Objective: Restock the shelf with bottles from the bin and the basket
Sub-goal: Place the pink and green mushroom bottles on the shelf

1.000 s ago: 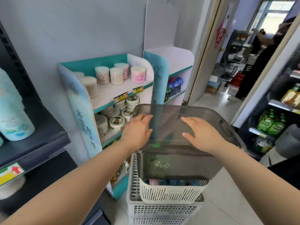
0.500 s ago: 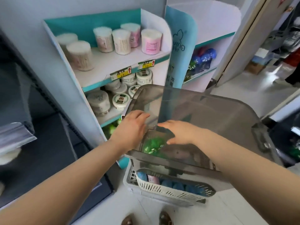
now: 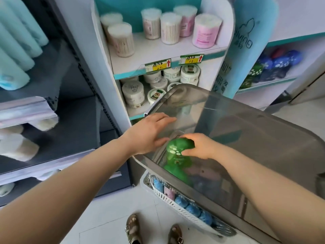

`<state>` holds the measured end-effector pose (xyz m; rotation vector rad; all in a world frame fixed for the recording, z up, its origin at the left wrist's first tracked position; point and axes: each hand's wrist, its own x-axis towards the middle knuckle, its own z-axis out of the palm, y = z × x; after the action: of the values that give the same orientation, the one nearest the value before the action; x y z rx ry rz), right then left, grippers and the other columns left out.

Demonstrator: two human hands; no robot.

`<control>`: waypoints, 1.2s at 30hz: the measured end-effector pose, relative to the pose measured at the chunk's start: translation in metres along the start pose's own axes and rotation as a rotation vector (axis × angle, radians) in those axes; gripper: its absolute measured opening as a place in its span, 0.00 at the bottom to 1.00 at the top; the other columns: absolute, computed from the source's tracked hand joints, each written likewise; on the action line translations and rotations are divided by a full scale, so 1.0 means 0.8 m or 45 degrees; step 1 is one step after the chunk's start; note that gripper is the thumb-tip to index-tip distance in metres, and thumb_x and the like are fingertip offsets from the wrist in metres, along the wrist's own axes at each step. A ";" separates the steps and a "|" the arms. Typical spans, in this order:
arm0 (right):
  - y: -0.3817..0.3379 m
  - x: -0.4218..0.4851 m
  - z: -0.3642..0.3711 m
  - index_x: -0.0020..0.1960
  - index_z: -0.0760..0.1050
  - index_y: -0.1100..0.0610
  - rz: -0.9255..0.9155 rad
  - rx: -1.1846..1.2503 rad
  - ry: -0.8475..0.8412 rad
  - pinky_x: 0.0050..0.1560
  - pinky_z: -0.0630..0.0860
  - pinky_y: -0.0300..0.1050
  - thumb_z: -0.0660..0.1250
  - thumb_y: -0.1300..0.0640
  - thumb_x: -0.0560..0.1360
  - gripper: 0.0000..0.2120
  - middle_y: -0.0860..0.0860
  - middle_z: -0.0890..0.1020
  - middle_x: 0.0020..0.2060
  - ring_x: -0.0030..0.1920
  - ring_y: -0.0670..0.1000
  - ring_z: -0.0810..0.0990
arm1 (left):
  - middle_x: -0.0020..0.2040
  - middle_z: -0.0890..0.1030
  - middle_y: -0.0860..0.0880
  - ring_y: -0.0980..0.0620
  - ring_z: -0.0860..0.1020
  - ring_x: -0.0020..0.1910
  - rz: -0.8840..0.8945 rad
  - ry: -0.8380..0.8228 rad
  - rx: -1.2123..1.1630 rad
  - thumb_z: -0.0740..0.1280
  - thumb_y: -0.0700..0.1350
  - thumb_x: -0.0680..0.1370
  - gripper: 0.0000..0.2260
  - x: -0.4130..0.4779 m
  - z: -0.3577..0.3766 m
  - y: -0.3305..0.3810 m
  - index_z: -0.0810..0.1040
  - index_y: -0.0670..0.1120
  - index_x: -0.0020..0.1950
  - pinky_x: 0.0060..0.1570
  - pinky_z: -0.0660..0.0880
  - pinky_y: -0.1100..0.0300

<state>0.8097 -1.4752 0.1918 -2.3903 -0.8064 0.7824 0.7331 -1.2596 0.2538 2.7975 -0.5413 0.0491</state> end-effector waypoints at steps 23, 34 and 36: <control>0.001 -0.039 0.073 0.75 0.54 0.45 -0.320 -0.452 -0.210 0.63 0.70 0.49 0.63 0.45 0.74 0.33 0.53 0.70 0.69 0.65 0.56 0.72 | 0.53 0.77 0.51 0.51 0.77 0.51 -0.422 0.381 -0.583 0.75 0.49 0.70 0.27 0.028 -0.002 0.022 0.68 0.47 0.64 0.54 0.74 0.58; 0.004 -0.042 0.027 0.68 0.68 0.52 0.037 -0.001 0.034 0.61 0.72 0.44 0.75 0.55 0.66 0.32 0.51 0.77 0.61 0.59 0.52 0.76 | 0.59 0.78 0.49 0.53 0.76 0.57 -0.451 0.390 -0.667 0.75 0.48 0.71 0.30 0.025 -0.010 0.023 0.68 0.48 0.69 0.60 0.72 0.60; -0.011 -0.053 -0.011 0.65 0.72 0.53 0.015 0.057 0.113 0.57 0.71 0.40 0.76 0.57 0.66 0.29 0.48 0.78 0.56 0.56 0.49 0.77 | 0.58 0.78 0.50 0.54 0.77 0.57 -0.462 0.438 -0.704 0.75 0.48 0.71 0.29 0.022 -0.023 0.025 0.69 0.48 0.68 0.60 0.74 0.57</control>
<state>0.7842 -1.4996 0.2186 -2.3737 -0.7321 0.6869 0.7424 -1.2784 0.2786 2.2326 0.0423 0.2560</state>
